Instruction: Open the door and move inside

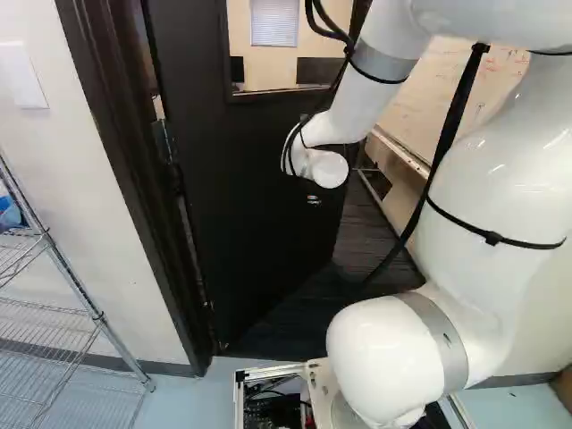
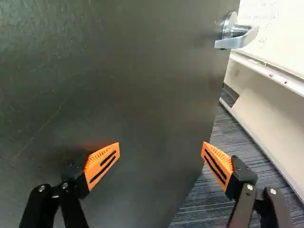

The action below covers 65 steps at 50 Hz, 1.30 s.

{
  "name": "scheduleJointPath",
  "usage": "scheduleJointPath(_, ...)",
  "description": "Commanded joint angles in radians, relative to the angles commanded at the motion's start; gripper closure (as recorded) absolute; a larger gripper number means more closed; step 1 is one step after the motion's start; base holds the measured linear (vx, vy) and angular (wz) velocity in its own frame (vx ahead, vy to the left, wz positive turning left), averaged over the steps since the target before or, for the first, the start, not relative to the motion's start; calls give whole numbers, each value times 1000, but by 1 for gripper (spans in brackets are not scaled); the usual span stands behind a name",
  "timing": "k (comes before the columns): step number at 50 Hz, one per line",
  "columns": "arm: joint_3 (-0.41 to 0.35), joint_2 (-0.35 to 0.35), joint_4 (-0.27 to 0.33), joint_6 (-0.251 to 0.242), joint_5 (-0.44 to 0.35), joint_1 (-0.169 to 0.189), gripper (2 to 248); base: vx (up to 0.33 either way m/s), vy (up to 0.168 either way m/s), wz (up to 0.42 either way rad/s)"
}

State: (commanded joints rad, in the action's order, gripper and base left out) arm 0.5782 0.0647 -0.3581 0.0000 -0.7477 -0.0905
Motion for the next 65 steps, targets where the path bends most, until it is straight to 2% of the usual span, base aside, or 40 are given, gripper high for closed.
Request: scheduleJointPath(65, 235, 211, 0, 0, 0, -104, 3, 0, 0, 0)
